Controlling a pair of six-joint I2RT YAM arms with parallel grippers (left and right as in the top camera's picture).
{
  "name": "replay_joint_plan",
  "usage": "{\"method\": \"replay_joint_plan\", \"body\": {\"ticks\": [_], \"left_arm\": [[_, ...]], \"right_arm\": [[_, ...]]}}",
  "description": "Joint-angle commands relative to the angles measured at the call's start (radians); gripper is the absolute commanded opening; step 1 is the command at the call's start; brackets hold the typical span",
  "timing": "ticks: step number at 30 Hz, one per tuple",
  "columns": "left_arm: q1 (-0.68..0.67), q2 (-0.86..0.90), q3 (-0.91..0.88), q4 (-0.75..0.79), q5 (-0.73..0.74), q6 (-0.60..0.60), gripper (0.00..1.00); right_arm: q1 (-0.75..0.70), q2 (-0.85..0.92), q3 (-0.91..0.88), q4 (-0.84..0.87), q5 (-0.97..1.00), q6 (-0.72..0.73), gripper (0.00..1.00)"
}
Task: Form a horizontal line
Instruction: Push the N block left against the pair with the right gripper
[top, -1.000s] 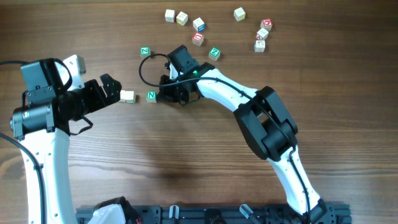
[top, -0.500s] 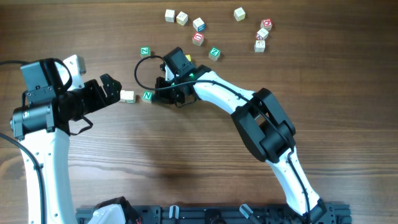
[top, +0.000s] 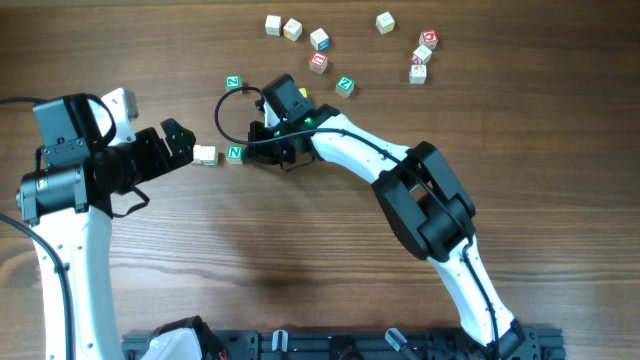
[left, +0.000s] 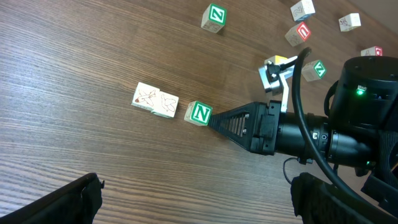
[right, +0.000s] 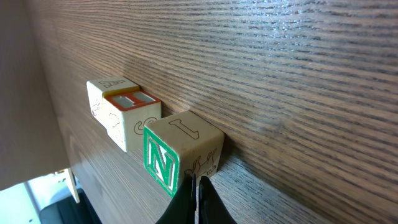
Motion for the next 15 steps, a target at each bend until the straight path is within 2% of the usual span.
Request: {"method": "replay_joint_plan", "body": {"ticks": [1,15], "left_arm": [[0.002,0.004,-0.006,0.002,0.012,0.005,1.00],[0.002,0.004,-0.006,0.002,0.012,0.005,1.00]], "right_arm": [[0.003,-0.020,0.011,0.010,-0.003,-0.020,0.04],[0.016,-0.020,0.011,0.038,-0.016,-0.016,0.04]]}}
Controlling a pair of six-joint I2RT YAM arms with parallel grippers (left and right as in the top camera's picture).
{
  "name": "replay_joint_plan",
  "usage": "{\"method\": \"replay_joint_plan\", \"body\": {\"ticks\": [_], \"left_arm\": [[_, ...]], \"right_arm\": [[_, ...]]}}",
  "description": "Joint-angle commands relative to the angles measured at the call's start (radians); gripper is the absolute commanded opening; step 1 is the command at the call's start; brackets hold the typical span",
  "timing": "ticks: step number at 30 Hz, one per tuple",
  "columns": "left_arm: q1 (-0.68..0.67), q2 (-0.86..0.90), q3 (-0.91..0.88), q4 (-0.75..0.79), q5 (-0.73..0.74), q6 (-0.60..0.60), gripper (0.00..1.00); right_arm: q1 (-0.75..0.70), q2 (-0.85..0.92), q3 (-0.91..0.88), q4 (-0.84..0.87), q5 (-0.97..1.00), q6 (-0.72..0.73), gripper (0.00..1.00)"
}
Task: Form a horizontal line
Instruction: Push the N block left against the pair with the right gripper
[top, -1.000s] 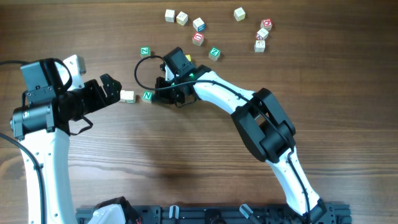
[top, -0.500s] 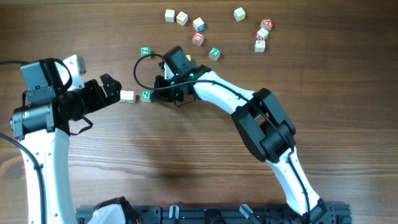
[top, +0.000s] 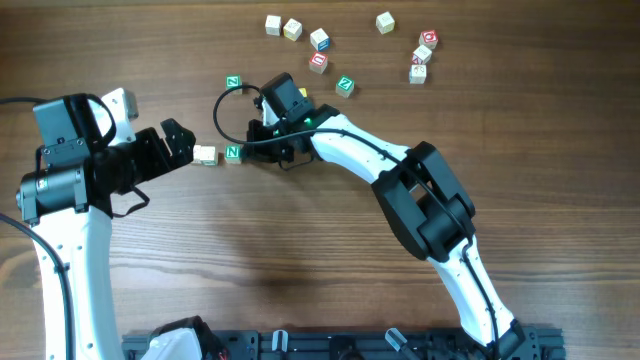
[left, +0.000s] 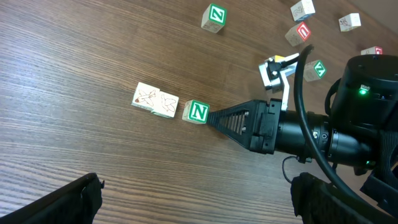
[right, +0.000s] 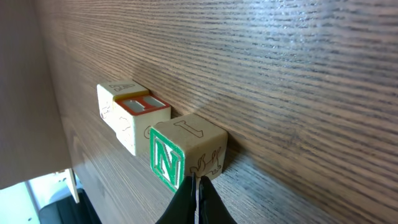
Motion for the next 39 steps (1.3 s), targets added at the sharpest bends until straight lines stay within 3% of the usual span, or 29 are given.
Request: {"method": "replay_joint_plan", "body": {"ticks": [1,39], "left_arm": [[0.002,0.004,-0.006,0.002,0.012,0.005,1.00],[0.002,0.004,-0.006,0.002,0.012,0.005,1.00]], "right_arm": [[0.011,-0.020,0.011,0.009,-0.016,-0.014,0.04],[0.013,-0.008,0.011,0.010,0.067,-0.032,0.04]]}}
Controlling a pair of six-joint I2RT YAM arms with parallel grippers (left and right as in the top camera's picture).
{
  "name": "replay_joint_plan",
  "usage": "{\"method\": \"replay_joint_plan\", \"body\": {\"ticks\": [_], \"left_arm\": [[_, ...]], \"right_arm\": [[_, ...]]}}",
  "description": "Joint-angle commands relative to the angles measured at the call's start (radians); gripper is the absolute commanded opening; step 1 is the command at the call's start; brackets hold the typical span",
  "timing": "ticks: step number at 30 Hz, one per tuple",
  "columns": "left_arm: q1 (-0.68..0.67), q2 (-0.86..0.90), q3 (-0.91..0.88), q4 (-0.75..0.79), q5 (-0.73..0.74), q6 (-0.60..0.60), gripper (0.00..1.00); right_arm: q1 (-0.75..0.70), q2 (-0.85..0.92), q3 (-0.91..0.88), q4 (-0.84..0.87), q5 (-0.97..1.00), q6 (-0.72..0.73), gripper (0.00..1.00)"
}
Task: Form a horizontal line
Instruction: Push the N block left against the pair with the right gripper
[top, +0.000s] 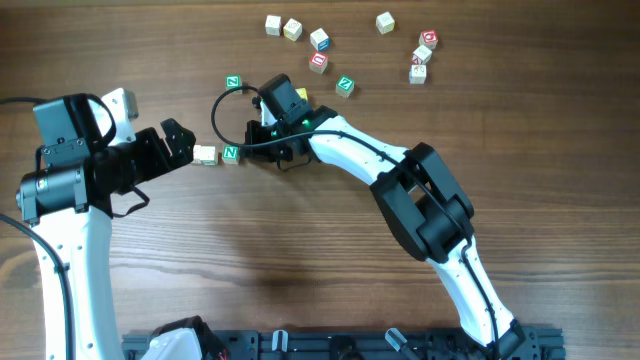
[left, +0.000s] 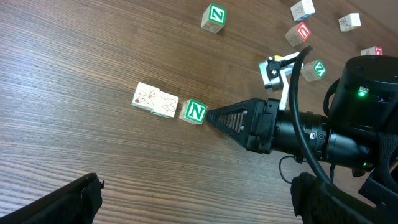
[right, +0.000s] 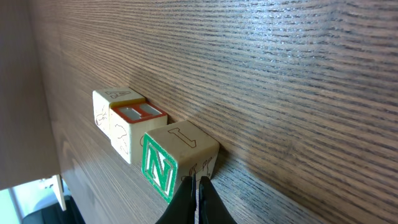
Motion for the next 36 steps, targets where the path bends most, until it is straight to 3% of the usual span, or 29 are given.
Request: {"method": "replay_joint_plan", "body": {"ticks": [1,36], "left_arm": [[0.002,0.004,-0.006,0.002,0.012,0.005,1.00],[0.002,0.004,-0.006,0.002,0.012,0.005,1.00]], "right_arm": [[0.006,-0.007,0.011,-0.001,0.021,-0.003,0.04],[0.016,0.010,0.011,0.055,-0.032,0.003,0.04]]}}
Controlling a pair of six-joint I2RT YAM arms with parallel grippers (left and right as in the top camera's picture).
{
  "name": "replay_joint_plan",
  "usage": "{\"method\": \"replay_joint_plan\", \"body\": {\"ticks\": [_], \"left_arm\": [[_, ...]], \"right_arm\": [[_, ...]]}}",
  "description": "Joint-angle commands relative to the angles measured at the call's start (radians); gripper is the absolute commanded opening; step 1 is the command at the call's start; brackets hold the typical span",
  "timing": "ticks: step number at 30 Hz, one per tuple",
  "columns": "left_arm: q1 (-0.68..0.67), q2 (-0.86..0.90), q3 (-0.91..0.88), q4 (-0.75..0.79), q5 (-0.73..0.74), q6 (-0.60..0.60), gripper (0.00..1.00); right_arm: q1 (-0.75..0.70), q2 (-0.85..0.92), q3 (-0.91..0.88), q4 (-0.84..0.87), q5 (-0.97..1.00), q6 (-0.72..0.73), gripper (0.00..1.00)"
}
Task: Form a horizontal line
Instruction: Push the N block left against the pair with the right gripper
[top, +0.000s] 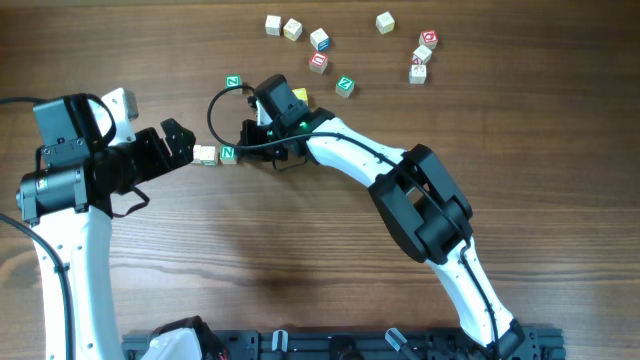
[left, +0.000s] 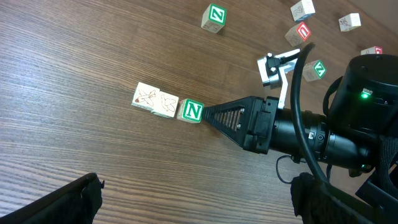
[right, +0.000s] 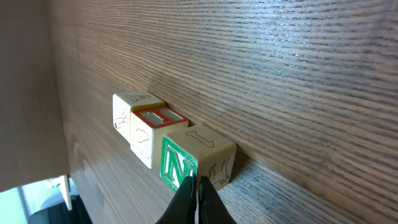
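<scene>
A short row lies left of centre: two cream blocks (top: 205, 154) and a green N block (top: 228, 153) against their right end. The left wrist view shows the cream pair (left: 155, 101) with the N block (left: 191, 111) beside it. My right gripper (top: 243, 150) is shut, its tips pressed on the N block's right side (right: 199, 158); the fingertips (right: 194, 190) hold nothing. The middle block (right: 155, 124) has a red-framed top. My left gripper (top: 180, 145) stands open just left of the row, its fingers (left: 68, 199) wide apart and empty.
Loose blocks lie scattered along the far side: a green one (top: 232, 82), another green one (top: 345, 86), a red one (top: 318, 62), a yellow one (top: 302, 94) behind the right wrist, and several more at the top right (top: 420, 55). A black cable (top: 215, 105) loops off the right wrist.
The right gripper's shut tips and the N block have shifted slightly left. The N block now rests against the cream pair. The left arm has not moved.
At first the green N block sat a small gap right of the two cream blocks, with my shut right gripper at its right side. At each later moment the block and the tips stood further left. Now the three blocks form one touching row.
</scene>
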Motion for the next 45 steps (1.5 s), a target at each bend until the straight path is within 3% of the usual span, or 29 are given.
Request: {"method": "replay_joint_plan", "body": {"ticks": [1,22,45], "left_arm": [[0.002,0.004,-0.006,0.002,0.012,0.005,1.00],[0.002,0.004,-0.006,0.003,0.012,0.005,1.00],[0.002,0.004,-0.006,0.003,0.012,0.005,1.00]], "right_arm": [[0.004,0.010,0.011,0.003,-0.026,-0.024,0.05],[-0.012,0.029,0.011,-0.008,0.035,-0.035,0.04],[-0.003,0.060,0.011,0.050,-0.065,-0.009,0.04]]}}
